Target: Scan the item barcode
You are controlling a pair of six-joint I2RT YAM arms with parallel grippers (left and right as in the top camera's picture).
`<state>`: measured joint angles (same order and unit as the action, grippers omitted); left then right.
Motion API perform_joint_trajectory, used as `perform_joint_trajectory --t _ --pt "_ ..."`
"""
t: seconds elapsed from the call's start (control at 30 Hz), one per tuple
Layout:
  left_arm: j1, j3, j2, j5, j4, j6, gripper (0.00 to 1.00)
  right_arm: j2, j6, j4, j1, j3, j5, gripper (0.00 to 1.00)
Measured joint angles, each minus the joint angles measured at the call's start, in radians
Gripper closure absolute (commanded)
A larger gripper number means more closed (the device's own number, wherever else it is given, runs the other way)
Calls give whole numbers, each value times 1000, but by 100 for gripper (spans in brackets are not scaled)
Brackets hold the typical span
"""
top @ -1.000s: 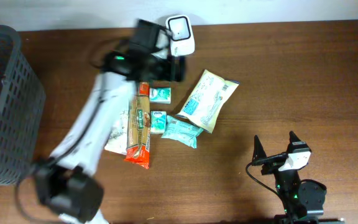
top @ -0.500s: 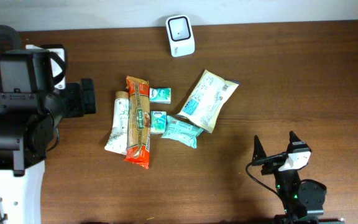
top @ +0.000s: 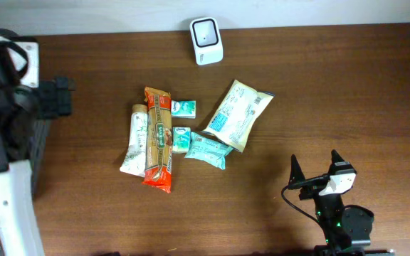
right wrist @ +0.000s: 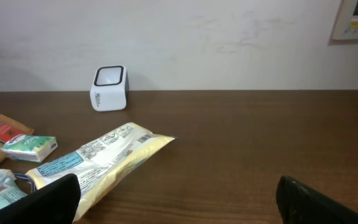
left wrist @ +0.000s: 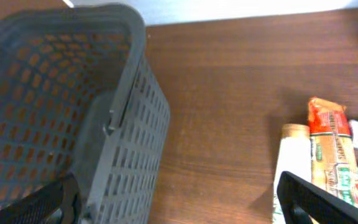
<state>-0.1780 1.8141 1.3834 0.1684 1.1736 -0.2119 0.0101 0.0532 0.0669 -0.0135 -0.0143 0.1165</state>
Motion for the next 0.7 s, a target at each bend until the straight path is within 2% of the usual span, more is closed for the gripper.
perform_joint_trajectory --t 0.13,0.23,0.37,0.7 --pt "-177 0 128 -194 -100 -87 1 0 0 0 0 0 0 1" --pt "-240 0 213 -263 -170 -135 1 0 0 0 0 0 0 1" --pt "-256 0 269 -282 -173 -149 1 0 -1 0 0 0 0 1" --pt "-256 0 270 -285 -169 -156 1 0 0 0 0 0 0 1"
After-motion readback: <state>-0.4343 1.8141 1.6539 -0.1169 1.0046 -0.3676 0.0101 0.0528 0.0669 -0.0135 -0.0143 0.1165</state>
